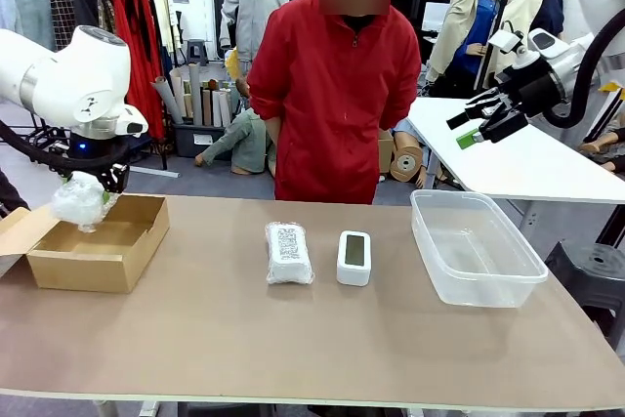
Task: Separate and place wrapped and unwrapped clocks.
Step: If the picked Digital clock is wrapped, place it in the Package Box ; if not, place it in the Organizing box.
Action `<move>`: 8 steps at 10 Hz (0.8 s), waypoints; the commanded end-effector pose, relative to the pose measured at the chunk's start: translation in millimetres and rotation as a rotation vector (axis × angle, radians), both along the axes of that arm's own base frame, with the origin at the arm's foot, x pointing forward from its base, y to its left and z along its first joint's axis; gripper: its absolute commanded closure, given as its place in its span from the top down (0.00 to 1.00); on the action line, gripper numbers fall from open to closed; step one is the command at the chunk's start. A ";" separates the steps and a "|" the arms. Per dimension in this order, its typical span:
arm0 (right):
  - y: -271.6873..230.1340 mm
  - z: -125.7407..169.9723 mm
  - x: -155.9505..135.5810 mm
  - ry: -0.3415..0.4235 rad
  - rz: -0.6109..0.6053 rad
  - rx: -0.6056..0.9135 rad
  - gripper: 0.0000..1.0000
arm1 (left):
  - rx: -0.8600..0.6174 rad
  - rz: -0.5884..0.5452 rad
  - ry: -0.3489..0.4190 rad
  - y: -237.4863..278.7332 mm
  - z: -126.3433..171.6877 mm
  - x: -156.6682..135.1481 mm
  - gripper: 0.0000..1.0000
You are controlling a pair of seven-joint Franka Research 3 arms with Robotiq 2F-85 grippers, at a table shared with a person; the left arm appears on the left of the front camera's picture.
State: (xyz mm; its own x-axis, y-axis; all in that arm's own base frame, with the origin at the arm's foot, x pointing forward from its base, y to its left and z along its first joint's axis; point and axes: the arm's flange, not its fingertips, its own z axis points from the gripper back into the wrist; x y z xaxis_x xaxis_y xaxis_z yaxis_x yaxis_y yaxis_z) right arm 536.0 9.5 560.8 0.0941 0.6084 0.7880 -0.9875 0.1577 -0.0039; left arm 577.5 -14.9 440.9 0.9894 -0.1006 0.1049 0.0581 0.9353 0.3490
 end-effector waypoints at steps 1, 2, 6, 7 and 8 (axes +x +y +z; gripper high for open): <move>0.1 1.3 -0.4 -0.003 0.002 -0.003 1.00 | 0.019 0.029 0.001 -1.1 -5.5 3.9 0.00; 0.1 1.3 -0.4 -0.003 0.002 -0.003 1.00 | 0.030 0.038 0.002 -0.8 -10.8 6.0 0.00; 0.1 1.3 -0.4 -0.003 0.002 -0.003 1.00 | 0.131 0.106 -0.014 3.9 -37.0 13.8 0.00; 0.1 1.3 -0.4 -0.003 0.002 -0.003 1.00 | 0.142 0.094 -0.012 4.4 -39.8 14.4 0.00; 0.1 1.3 -0.4 -0.003 0.002 -0.003 1.00 | 0.148 0.085 0.002 4.5 -45.1 14.6 0.00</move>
State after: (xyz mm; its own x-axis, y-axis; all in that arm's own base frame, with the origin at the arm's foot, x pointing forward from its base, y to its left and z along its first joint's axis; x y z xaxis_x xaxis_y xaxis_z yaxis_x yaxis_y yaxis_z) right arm 536.0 9.5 560.8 0.0941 0.6084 0.7880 -0.9875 0.1577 -0.0038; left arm 589.5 -10.5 394.1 0.9956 -0.0333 0.0879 -0.0100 0.8923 0.4513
